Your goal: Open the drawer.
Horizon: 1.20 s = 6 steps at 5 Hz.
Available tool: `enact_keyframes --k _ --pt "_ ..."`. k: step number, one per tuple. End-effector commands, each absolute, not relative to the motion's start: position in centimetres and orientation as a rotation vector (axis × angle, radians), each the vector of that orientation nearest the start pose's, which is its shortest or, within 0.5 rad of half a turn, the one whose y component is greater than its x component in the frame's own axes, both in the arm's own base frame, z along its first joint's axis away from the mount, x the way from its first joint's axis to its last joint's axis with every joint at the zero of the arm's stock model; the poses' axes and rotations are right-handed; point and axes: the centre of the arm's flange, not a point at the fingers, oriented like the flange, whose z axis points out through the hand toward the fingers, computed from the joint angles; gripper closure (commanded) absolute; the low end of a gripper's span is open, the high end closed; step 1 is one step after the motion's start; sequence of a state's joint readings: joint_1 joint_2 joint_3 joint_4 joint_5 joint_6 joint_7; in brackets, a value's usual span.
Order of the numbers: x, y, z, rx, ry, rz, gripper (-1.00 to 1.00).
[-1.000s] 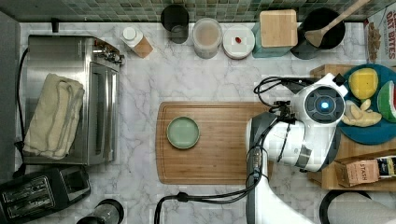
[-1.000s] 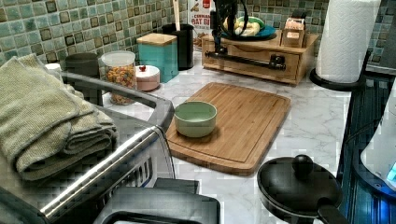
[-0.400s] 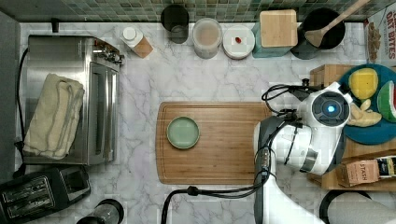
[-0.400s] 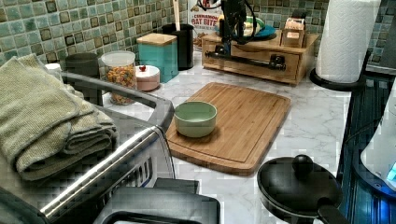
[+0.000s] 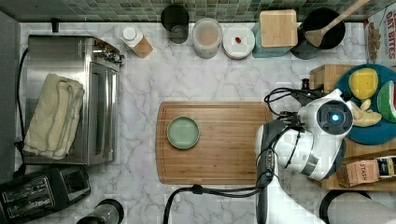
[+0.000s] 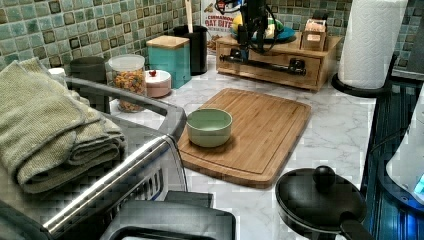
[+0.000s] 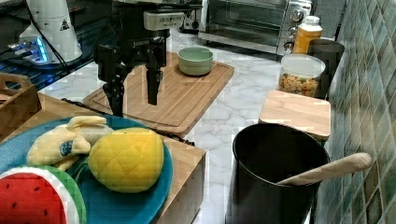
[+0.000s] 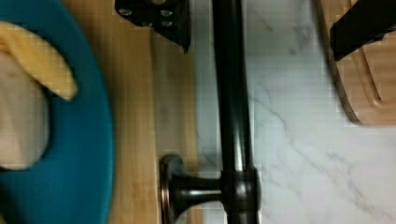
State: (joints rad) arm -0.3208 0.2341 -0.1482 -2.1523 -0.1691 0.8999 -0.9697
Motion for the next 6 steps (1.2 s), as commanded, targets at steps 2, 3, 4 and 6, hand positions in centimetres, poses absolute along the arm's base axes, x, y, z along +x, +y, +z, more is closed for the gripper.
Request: enact_keyframes --k 2,3,4,6 --pt "49.5 -28.0 24.5 -3.308 0.344 -0.142 -1.0" --pt "49.8 -27.6 22.2 -3.259 0.334 -0.084 -1.0" --pt "49.8 -25.8 20.6 -3.23 0.385 -0.092 -1.0" --pt "50.2 -22.6 23.5 -3.216 0.338 0.025 -1.0"
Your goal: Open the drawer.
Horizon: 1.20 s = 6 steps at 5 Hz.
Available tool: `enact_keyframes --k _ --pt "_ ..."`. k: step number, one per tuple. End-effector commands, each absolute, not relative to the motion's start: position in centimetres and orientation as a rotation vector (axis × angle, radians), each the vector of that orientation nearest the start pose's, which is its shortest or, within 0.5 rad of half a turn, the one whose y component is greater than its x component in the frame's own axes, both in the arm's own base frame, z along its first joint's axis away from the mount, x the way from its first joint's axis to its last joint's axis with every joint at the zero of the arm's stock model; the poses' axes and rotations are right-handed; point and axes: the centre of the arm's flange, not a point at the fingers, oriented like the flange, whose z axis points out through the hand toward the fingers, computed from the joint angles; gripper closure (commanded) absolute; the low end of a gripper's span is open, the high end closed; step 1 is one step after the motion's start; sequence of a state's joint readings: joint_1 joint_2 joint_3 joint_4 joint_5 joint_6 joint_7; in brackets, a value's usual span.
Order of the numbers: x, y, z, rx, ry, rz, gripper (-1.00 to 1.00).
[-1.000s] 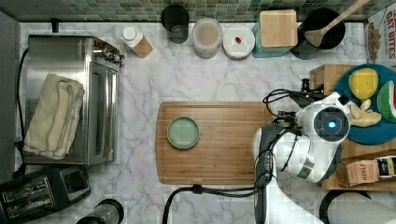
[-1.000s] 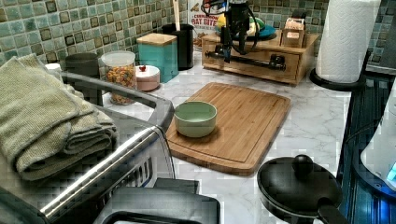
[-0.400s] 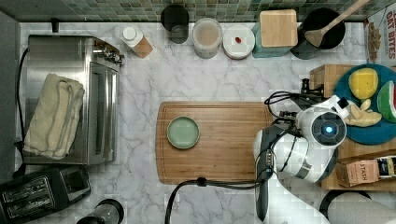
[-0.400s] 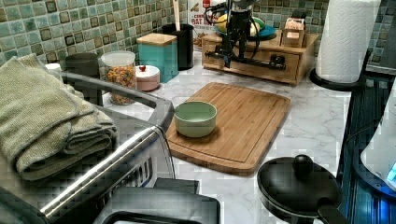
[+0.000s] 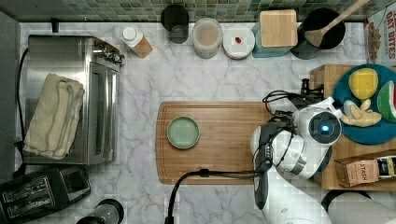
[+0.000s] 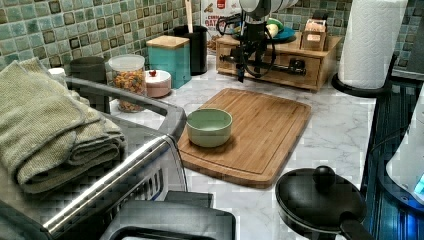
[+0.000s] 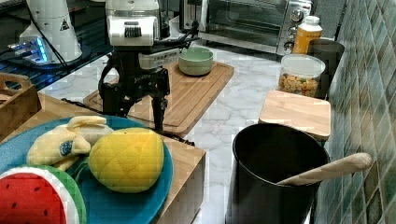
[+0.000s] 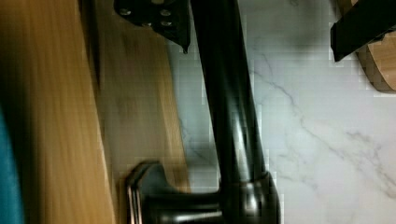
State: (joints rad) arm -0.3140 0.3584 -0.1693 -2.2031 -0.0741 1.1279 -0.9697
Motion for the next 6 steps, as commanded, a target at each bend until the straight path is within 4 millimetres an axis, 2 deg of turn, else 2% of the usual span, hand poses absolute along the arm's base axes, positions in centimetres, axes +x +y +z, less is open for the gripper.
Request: enact_keyframes --k 1,2,3,4,5,6 --pt "51.1 -18.3 23.5 -3.144 0.203 0.053 -1.0" --pt "52.0 -11.9 22.7 -3.069 0.069 -0.019 -1.0" --pt "52.3 -5.2 21.7 -3.017 0.099 -0.057 -1.0" --pt "51.8 1.2 22.5 -3.021 0.21 -0.04 -1.0" --pt "51.1 4.8 24.3 -3.052 0.235 -0.013 -1.0" --pt "50.9 6.2 25.7 -3.061 0.239 0.03 -1.0"
